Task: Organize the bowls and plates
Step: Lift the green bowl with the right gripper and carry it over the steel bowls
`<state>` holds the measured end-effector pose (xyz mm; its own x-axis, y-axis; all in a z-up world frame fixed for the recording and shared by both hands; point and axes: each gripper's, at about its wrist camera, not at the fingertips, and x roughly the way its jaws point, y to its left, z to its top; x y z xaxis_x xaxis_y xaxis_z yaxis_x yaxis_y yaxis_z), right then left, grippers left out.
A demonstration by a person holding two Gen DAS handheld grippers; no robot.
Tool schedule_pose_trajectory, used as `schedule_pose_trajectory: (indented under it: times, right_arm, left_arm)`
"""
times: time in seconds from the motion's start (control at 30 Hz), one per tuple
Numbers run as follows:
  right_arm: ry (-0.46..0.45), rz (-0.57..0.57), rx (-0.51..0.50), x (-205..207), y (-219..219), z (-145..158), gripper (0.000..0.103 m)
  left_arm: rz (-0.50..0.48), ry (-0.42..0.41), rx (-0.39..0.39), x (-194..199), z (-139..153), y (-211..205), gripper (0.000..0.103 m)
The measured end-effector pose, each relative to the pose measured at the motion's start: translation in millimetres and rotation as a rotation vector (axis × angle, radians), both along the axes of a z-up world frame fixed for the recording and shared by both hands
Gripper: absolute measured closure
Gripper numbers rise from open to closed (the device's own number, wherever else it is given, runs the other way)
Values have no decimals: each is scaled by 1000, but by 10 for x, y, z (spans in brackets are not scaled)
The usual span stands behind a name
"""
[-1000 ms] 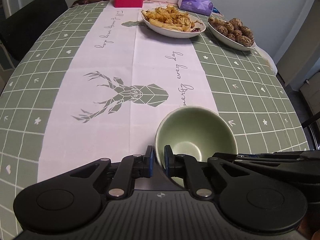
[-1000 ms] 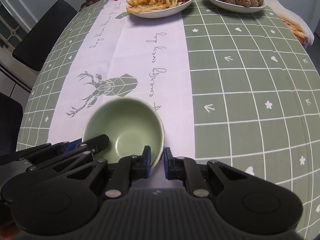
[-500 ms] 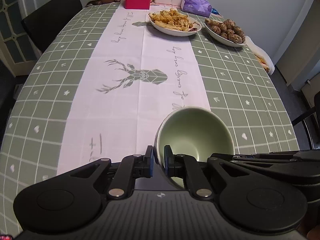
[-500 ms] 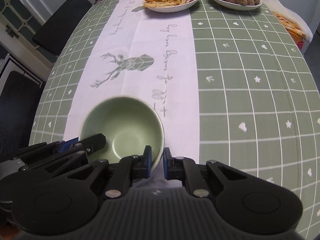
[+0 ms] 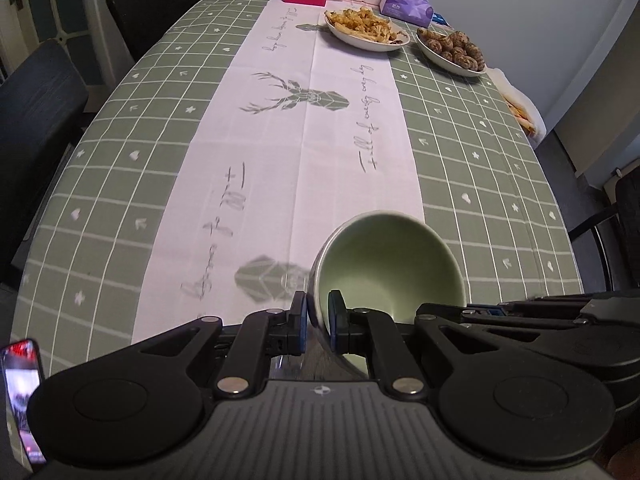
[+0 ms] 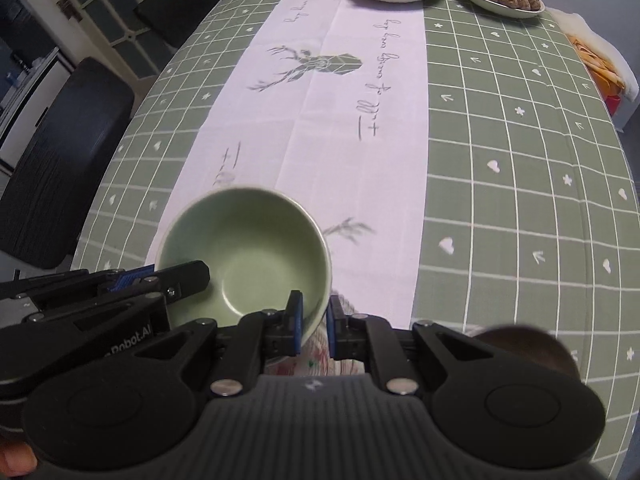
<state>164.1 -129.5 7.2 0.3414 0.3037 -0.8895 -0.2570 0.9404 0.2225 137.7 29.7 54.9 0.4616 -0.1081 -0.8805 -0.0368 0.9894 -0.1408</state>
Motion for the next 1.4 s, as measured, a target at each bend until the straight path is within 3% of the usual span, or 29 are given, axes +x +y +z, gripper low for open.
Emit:
schedule_pose_trajectory:
  times: [0.2,0.47,0.67,0.93,1.17,1.4]
  right_arm:
    - [-6,13,6,-386,-77,40,94]
    - [-67,-8,-1,-698,-278,326,94]
    - [-118,-65,-4,-840,-592,571,94]
    - [-175,-150,-23,-1052,-1113,805,94]
    - [-153,-211,-31,-1061,-1490,733,94]
    - [-82,-202,-26,-927,-1581,473,94]
  left_arm:
    - [17,22,-15,-354,27,-37,92]
    - [-6,-35,-23,-580,315,-238,92]
    - [-70,-88,-17,-620,556,-573,92]
    - [-161,-101,-60,-629,649,-1037,92]
    - [-229,-63,-59,-564,556,-1410,92]
    - [-243,22,-40,-466,309,-1487,92]
